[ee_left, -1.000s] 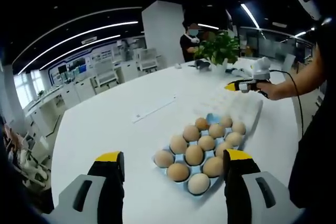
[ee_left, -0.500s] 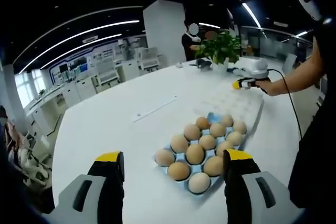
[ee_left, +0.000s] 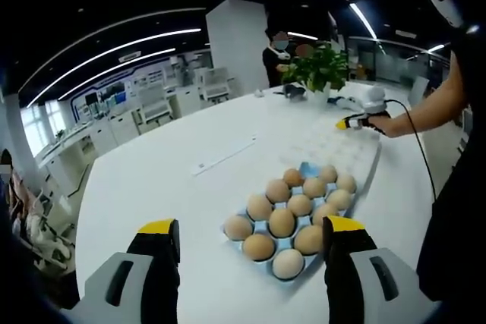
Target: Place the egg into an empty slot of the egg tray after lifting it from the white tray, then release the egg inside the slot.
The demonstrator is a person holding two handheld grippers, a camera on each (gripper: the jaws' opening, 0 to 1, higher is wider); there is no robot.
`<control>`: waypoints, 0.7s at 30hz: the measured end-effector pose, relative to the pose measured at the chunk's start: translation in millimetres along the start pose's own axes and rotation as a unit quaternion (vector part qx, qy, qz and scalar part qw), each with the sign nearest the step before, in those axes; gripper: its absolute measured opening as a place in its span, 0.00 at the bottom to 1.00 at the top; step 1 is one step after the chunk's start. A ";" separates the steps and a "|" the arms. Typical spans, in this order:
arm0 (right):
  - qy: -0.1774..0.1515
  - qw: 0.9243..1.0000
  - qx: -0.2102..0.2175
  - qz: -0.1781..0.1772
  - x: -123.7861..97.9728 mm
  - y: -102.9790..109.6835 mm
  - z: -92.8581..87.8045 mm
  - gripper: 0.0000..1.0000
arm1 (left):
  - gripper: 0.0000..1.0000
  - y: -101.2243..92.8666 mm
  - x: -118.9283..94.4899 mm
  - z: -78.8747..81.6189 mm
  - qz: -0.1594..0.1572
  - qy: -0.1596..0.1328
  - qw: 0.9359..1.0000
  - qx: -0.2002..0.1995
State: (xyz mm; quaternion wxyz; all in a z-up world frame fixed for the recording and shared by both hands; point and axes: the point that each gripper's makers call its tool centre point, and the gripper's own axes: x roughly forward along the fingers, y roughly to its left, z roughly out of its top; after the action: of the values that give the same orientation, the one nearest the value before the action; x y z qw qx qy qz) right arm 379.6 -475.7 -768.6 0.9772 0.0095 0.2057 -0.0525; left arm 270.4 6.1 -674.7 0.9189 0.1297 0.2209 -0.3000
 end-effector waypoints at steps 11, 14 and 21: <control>-0.042 0.998 0.006 0.045 -18.0 31.8 31.1 0.25 | 0.76 -0.2 1.2 -1.0 -0.003 -0.001 1.000 0.000; -0.050 0.995 0.007 0.083 -23.2 58.1 37.7 0.25 | 0.76 0.7 0.8 -1.0 -0.002 -0.002 1.000 -0.002; -0.054 0.984 -0.005 0.172 -34.9 126.5 47.1 0.25 | 0.76 0.4 1.0 -2.5 -0.002 -0.001 1.000 -0.001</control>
State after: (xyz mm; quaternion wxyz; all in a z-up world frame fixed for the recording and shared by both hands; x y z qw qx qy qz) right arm 380.2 -348.3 -711.8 0.9813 0.0369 0.1481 0.1173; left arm 270.5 6.8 -677.3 0.9189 0.1277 0.2205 -0.3013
